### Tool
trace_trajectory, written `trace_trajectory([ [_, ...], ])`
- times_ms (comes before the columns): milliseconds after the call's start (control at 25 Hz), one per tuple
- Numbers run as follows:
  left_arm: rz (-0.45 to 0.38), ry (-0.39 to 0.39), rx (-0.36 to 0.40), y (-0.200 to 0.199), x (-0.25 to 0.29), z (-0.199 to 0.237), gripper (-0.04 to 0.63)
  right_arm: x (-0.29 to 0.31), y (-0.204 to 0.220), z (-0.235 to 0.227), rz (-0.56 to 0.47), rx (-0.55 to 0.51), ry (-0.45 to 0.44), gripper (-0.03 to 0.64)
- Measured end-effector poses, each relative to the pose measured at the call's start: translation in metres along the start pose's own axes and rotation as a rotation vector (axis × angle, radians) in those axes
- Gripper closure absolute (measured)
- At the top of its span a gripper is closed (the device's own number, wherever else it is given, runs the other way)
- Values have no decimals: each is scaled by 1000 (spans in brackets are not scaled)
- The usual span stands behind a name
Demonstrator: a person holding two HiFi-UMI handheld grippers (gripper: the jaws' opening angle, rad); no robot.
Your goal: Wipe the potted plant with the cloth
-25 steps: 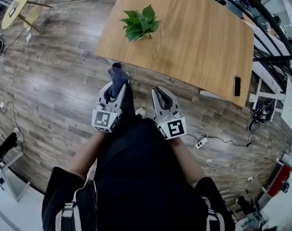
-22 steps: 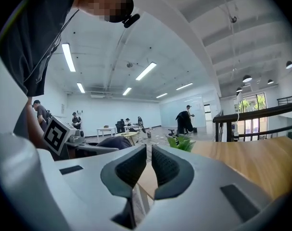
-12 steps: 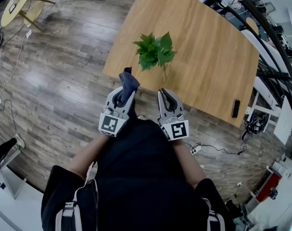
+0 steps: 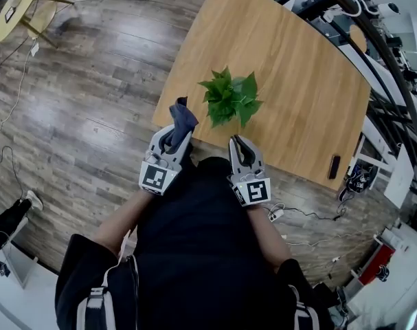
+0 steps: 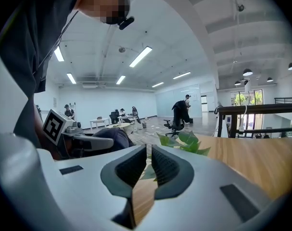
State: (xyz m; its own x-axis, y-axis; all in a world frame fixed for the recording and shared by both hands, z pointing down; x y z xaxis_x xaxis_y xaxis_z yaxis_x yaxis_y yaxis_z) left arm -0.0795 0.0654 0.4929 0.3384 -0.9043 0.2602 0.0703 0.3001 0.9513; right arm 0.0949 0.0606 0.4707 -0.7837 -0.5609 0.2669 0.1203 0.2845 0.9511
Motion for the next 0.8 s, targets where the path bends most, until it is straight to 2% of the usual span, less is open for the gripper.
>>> trace_trajectory([
  [200, 13, 13, 15, 8, 11, 16, 482, 6, 11, -11, 28, 4, 22, 595],
  [320, 31, 13, -7, 18, 23, 26, 482, 7, 24, -17, 39, 7, -2, 595],
  [400, 60, 16, 6, 27, 33, 32, 482, 8, 36, -23, 51, 16, -16, 595],
  [520, 128, 81, 19, 48, 50, 39, 482, 13, 65, -31, 94, 31, -54, 594],
  [560, 156, 130, -13, 57, 57, 40, 480, 16, 75, -32, 116, 39, -83, 554],
  [600, 181, 182, -65, 63, 63, 41, 480, 21, 84, -33, 143, 47, -114, 436],
  [680, 208, 236, -151, 68, 77, 46, 480, 32, 100, -37, 192, 50, -147, 416],
  [720, 217, 237, -147, 68, 84, 48, 480, 38, 107, -41, 213, 47, -146, 416],
  [800, 245, 222, -70, 77, 99, 54, 480, 48, 120, -51, 252, 30, -131, 408],
])
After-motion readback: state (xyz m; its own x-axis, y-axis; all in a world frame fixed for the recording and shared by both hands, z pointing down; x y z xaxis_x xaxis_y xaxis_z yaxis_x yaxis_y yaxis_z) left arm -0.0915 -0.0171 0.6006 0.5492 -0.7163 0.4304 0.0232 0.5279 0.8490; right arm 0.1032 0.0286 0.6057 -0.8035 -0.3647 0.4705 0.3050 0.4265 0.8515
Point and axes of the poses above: the fingertips, and each gripper's own axes: x forward along the fingers, z to its left, y out of its underside, the point moved 4 cm from there along -x, backward along the fingers, and after that the axes turned 12 degrees about -y, right-handed, at the moved point
